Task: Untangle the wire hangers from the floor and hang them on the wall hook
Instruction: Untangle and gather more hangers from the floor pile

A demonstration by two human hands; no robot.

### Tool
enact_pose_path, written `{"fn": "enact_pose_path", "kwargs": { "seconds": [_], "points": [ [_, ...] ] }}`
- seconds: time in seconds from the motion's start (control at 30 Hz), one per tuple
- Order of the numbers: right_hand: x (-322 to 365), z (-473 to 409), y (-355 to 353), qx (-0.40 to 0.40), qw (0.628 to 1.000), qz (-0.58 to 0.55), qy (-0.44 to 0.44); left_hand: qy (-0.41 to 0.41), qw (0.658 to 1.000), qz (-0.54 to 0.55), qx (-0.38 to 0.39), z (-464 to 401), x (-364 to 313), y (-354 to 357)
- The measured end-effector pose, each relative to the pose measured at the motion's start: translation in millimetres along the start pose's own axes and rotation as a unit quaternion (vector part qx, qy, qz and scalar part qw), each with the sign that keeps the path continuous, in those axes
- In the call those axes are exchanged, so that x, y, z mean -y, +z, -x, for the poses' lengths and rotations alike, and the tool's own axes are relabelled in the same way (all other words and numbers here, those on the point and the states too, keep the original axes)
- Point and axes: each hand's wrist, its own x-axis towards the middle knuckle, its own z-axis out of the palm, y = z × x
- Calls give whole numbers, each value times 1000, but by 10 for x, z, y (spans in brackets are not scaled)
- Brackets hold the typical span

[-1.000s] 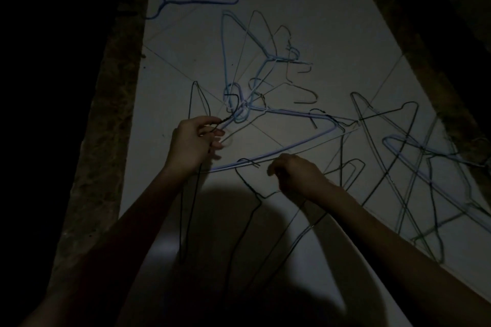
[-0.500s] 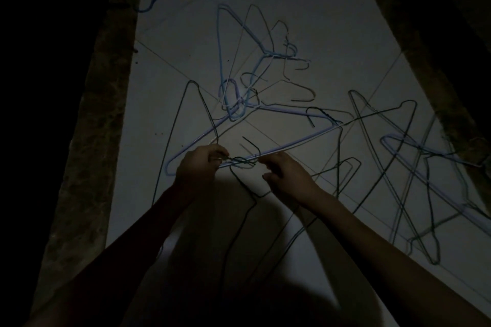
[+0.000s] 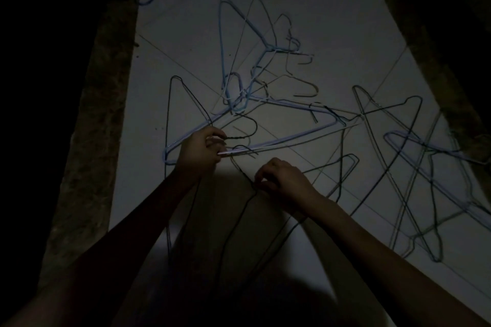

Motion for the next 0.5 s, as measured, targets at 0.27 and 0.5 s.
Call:
{"fn": "enact_pose_path", "kwargs": {
  "seconds": [0.27, 0.5],
  "points": [
    [19, 60, -102, -16, 999, 13, -32, 4, 1000, -1, -5, 88, -137, -20],
    [106, -63, -182, -33, 990, 121, -64, 24, 1000, 6, -1, 116, -232, -42]
  ]
}}
